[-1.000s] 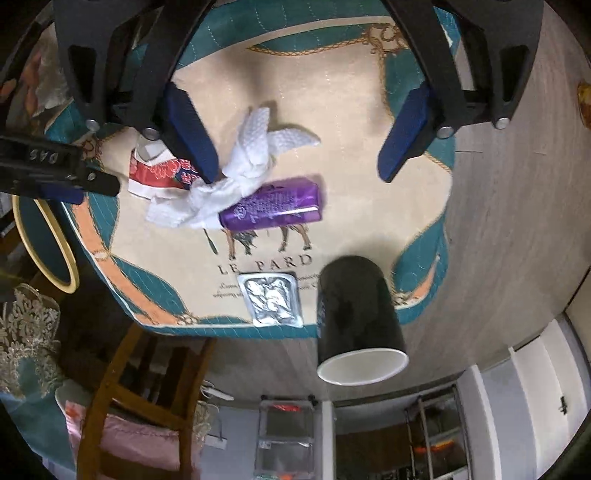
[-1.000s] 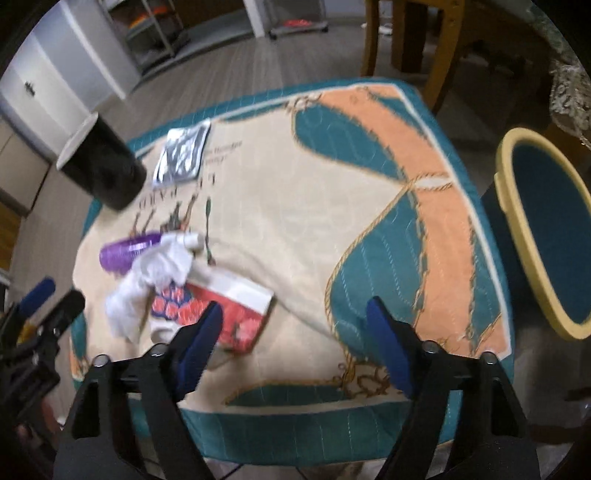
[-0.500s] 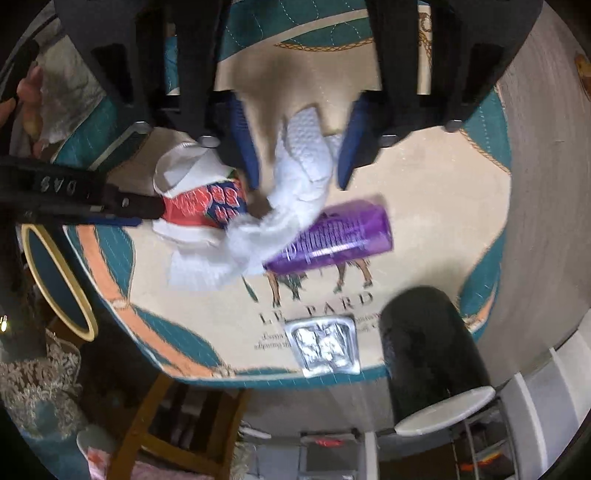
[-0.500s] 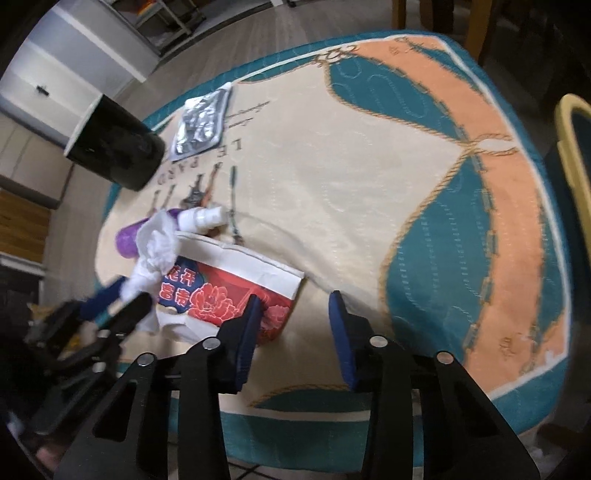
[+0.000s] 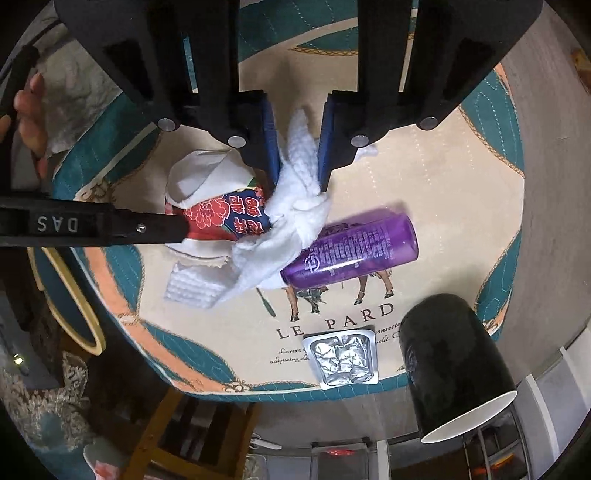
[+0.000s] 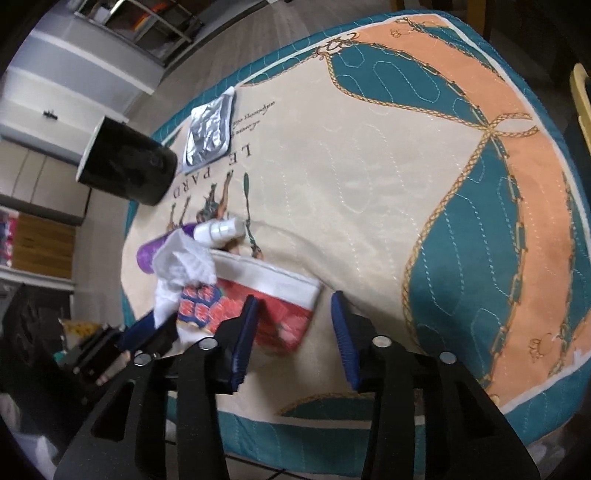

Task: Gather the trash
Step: 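Grasp the white towel with the left tool while the right tool grasps the red-white packet, then carry the white towel and red-white packet over the wastebasket and open both tools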

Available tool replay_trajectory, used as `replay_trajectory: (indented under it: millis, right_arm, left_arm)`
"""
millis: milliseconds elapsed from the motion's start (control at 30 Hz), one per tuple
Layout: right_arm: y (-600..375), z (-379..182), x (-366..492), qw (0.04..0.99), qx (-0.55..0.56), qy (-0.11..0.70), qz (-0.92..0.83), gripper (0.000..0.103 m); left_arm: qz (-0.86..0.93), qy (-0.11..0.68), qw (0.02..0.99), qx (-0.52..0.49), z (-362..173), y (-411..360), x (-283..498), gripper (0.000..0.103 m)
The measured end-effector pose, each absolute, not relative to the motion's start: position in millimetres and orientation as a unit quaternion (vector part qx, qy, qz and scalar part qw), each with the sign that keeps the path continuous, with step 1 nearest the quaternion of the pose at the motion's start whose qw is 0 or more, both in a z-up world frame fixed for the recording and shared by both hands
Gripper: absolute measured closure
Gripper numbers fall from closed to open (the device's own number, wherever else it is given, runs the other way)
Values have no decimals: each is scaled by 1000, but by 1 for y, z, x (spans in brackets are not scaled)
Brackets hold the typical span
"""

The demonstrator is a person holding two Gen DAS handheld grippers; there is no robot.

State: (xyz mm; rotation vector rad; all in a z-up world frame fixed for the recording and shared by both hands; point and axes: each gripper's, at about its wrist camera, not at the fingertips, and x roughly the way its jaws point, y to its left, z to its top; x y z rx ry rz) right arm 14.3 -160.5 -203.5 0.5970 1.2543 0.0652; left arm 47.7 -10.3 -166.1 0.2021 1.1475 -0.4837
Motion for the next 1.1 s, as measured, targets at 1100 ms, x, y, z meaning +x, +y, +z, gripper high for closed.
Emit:
replay_trajectory:
  millis: [1100]
  right_arm:
    - [-199,-76,-3,860,229,454,44,95]
  left_arm:
    - [-226,483,841,98,-129,-23,52,84]
